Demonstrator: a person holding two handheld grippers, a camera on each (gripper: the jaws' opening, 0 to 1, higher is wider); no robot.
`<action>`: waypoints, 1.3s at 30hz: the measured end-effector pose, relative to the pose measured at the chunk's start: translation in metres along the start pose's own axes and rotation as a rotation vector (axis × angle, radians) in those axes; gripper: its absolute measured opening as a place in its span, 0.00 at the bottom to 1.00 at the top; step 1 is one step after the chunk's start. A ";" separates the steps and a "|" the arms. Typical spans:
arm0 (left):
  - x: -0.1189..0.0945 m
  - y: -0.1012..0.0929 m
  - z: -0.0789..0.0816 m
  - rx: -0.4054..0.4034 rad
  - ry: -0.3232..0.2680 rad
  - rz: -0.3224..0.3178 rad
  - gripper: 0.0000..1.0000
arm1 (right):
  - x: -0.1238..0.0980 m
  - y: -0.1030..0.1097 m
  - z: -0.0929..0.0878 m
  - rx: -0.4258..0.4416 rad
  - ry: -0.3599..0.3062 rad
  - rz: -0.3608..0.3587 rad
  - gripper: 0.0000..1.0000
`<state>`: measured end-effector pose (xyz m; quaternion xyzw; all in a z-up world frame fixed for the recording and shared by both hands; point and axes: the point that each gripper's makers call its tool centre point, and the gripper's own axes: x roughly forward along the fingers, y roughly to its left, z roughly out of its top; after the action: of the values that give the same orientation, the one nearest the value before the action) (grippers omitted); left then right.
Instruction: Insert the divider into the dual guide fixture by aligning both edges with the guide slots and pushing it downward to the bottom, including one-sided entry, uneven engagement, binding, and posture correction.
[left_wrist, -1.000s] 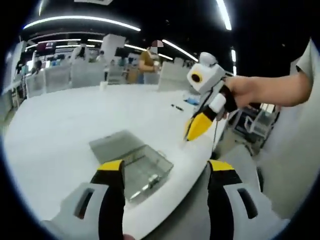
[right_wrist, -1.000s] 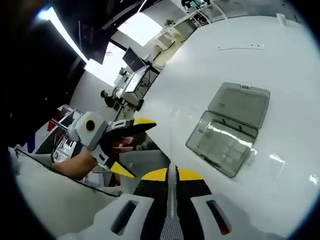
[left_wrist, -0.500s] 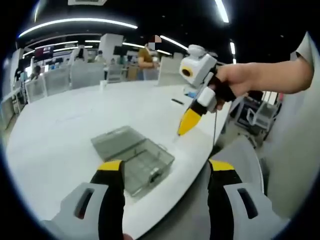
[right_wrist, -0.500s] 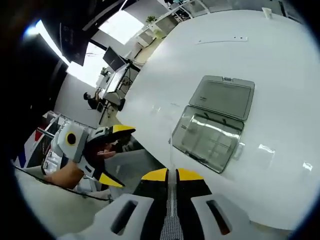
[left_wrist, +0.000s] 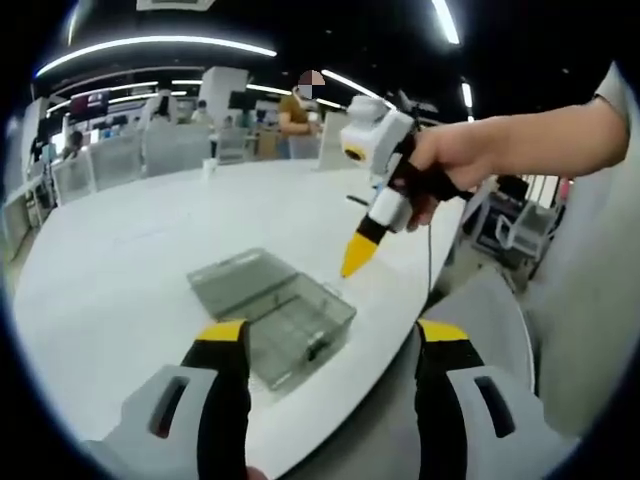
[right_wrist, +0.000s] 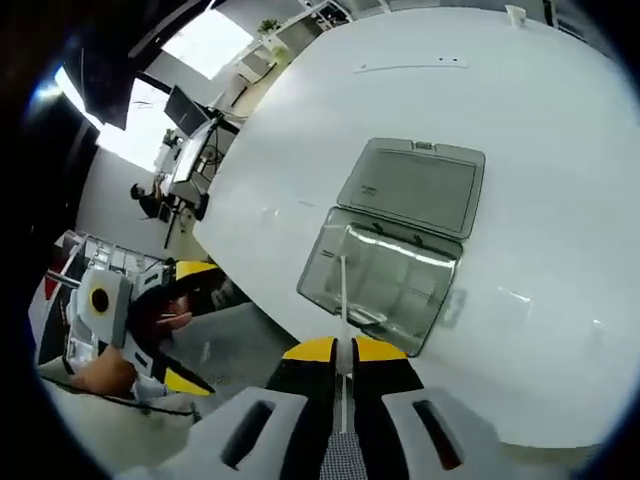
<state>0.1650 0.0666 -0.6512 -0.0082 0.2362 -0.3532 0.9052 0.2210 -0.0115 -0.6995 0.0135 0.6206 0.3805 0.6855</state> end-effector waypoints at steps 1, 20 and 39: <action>0.000 0.001 0.000 0.000 0.000 0.000 0.64 | 0.001 -0.001 0.000 0.004 0.004 -0.009 0.00; 0.007 0.009 -0.005 0.002 0.012 -0.002 0.62 | 0.014 -0.023 0.010 0.119 0.023 -0.160 0.00; 0.009 0.015 -0.005 -0.012 0.013 -0.003 0.60 | 0.020 -0.032 0.013 0.125 0.033 -0.216 0.00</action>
<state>0.1781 0.0726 -0.6623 -0.0118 0.2444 -0.3530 0.9031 0.2475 -0.0171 -0.7294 -0.0168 0.6520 0.2651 0.7101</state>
